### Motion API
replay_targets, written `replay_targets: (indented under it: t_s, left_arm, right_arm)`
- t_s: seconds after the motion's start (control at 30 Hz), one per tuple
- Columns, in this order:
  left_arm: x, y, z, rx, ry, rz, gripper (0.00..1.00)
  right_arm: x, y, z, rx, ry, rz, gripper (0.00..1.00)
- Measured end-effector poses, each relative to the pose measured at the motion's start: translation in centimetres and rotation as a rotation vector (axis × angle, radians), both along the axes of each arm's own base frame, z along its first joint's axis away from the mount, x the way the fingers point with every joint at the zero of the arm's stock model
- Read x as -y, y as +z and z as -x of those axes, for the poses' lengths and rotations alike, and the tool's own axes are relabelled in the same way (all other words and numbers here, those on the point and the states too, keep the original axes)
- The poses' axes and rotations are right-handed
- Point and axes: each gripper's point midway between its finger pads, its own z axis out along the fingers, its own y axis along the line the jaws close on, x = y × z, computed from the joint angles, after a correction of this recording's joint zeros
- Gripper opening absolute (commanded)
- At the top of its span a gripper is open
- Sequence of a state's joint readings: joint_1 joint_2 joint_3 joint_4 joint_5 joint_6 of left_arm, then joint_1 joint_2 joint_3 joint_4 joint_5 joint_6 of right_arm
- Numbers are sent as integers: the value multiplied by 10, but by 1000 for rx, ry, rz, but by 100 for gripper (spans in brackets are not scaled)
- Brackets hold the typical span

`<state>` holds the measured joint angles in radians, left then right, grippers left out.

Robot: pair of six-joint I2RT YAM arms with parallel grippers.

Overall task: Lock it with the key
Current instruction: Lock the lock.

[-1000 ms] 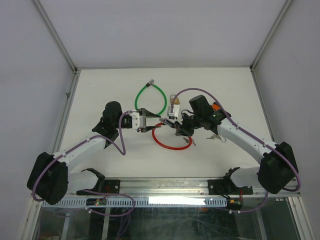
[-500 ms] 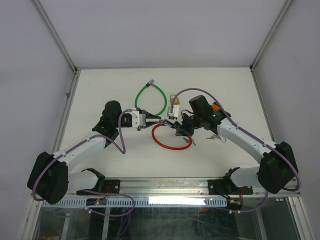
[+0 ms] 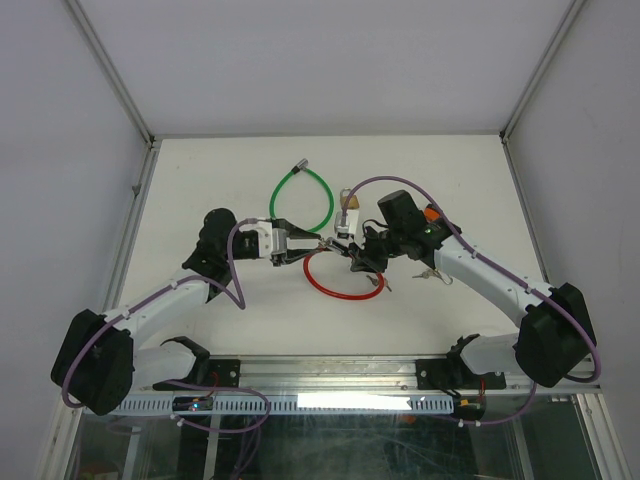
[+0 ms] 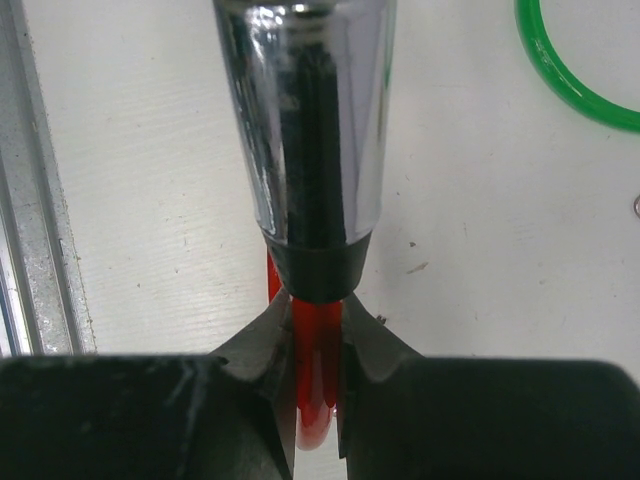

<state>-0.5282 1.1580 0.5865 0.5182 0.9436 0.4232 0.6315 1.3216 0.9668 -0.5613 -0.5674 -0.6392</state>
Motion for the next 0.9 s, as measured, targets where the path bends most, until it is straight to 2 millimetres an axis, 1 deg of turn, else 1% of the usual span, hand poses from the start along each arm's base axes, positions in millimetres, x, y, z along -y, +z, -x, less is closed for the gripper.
replay_targets:
  t_s: [0.03,0.2,0.37,0.47,0.53,0.6,0.8,0.9]
  left_arm:
    - [0,1,0,-8,0,4,32]
    - [2,-2,-2,-48,1,10,22]
    - [3,1,0,-85,0,27,17]
    - [1,1,3,-124,12,43,16]
    - [-1,2,4,-159,28,59,12]
    - [-2,5,4,-204,50,75,10]
    - [-3,5,-5,-412,132,110,32]
    - [-3,9,-10,-465,164,117,51]
  right_arm:
    - [0,0,0,0,0,0,0]
    - [0,-1,0,-1,0,2,0]
    - [0,-1,0,-1,2,1,0]
    - [0,0,0,1,6,0,0]
    - [-1,0,1,0,10,-2,0]
    - [-1,0,1,-1,12,-4,0]
    - [-2,-1,1,-5,12,-5,0]
    - [-2,-2,0,-7,11,-4,0]
